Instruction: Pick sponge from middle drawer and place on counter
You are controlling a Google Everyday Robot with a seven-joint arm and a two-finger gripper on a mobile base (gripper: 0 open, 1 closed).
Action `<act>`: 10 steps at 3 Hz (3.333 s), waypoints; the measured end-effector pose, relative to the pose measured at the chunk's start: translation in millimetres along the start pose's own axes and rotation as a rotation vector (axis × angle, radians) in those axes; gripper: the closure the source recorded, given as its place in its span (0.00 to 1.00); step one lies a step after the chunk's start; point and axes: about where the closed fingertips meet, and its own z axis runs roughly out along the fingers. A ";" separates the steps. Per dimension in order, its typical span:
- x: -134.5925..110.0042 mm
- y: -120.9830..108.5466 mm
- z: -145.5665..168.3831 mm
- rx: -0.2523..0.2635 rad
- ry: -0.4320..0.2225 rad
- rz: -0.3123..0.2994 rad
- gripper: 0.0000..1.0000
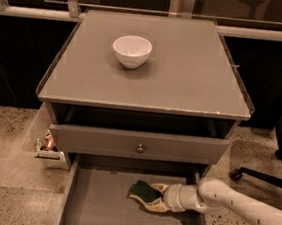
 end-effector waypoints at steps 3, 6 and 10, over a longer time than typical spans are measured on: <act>-69.2 25.1 -121.9 0.019 0.016 -0.075 1.00; -158.2 29.7 -216.0 0.072 0.063 -0.224 1.00; -282.1 45.0 -338.8 0.238 0.132 -0.493 1.00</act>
Offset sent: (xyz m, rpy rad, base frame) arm -0.0355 -0.0579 0.1355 0.0069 -0.0273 0.0201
